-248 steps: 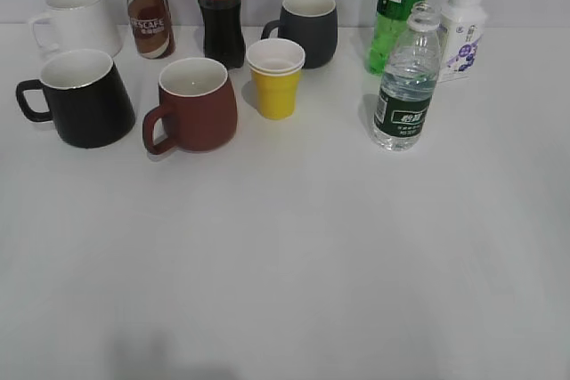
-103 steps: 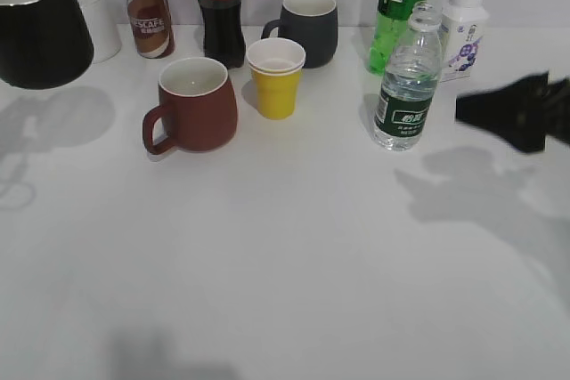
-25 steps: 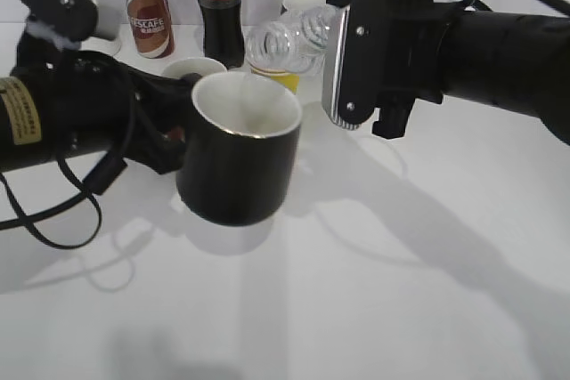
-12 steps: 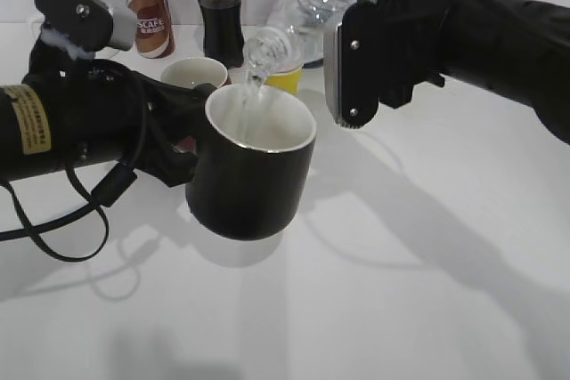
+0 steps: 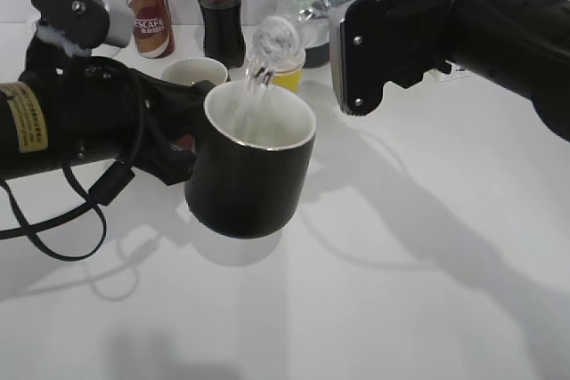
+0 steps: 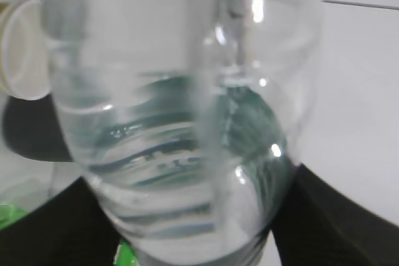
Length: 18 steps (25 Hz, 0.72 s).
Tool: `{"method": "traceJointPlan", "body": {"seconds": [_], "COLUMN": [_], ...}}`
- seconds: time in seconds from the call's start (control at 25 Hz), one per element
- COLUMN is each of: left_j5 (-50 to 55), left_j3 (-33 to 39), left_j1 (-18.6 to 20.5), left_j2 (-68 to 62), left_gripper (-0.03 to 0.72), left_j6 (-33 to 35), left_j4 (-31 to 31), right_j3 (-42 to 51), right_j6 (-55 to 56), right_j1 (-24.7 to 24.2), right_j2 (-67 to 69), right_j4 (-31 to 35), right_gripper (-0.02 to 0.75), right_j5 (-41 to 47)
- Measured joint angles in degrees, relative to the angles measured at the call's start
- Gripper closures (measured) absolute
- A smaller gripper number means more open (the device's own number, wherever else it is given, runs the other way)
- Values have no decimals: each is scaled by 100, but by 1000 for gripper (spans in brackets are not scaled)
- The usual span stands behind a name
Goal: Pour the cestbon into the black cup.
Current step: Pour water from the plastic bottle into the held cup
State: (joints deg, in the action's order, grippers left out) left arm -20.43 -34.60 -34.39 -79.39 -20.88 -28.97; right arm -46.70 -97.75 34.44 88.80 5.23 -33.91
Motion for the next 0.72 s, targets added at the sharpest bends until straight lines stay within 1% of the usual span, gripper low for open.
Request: {"method": "traceJointPlan", "body": {"seconds": [0.52, 0.72], "left_j5": [38, 14], "left_j3": [0, 0], "left_j1": [0, 5], "left_j2": [103, 103], "left_gripper": [642, 642], "left_j6": [0, 0], "left_j4": [0, 0], "right_j3": [0, -11], "right_j6": [-135, 183], "right_j1": [0, 0], "right_j2": [0, 0], "right_j4": [13, 17], "right_gripper": [265, 265], "right_j5": [-59, 43]}}
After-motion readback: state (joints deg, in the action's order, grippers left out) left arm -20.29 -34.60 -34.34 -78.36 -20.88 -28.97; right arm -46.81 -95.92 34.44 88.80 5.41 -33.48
